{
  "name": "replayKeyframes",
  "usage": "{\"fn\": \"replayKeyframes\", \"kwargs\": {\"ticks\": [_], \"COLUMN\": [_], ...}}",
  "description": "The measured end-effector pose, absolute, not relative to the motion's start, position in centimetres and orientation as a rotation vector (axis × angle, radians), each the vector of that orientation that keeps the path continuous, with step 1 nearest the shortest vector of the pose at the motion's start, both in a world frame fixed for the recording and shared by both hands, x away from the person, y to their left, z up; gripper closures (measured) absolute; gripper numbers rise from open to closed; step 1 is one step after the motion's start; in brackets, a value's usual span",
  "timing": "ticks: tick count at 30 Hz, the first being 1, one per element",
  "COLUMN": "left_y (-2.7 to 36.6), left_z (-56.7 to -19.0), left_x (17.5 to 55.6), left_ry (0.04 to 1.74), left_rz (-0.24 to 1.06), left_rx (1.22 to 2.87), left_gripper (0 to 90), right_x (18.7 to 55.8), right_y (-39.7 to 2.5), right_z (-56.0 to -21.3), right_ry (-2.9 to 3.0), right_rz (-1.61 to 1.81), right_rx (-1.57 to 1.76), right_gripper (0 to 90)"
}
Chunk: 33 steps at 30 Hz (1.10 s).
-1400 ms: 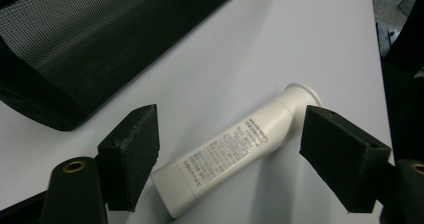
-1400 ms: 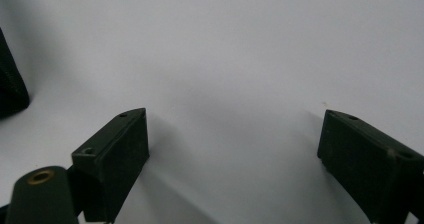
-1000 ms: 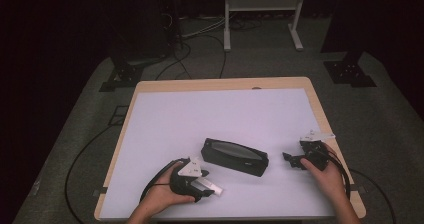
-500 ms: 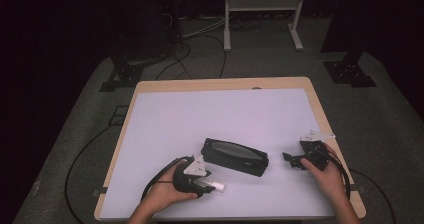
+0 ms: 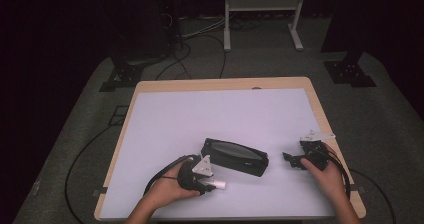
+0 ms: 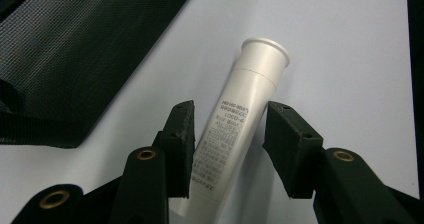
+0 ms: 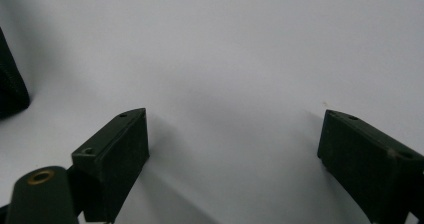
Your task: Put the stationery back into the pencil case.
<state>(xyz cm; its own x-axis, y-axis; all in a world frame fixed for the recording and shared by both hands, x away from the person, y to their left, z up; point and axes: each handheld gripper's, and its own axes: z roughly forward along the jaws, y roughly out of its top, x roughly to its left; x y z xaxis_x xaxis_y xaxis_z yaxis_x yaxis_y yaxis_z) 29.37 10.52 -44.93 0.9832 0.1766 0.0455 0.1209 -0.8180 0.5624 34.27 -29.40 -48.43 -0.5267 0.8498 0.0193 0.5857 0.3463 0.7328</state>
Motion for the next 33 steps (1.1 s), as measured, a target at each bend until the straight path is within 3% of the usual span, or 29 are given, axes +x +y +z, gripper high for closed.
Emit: {"fn": "replayKeyframes", "kwargs": {"ticks": [22, 33], "left_y": [9.83, 10.04], "left_z": [-45.17, -45.22], "left_x": [29.65, 29.74], "left_ry": [0.223, 0.256], "left_rz": [0.075, 0.060], "left_rx": [2.582, 2.562], "left_gripper": [68.8, 69.4], "right_x": [34.27, 34.27], "right_y": [-29.40, -29.40], "right_z": [-48.43, -48.43], "right_ry": [2.249, 2.249], "right_rz": [0.995, 0.996], "right_rx": [1.265, 1.265], "right_gripper": [11.8, 11.8]}}
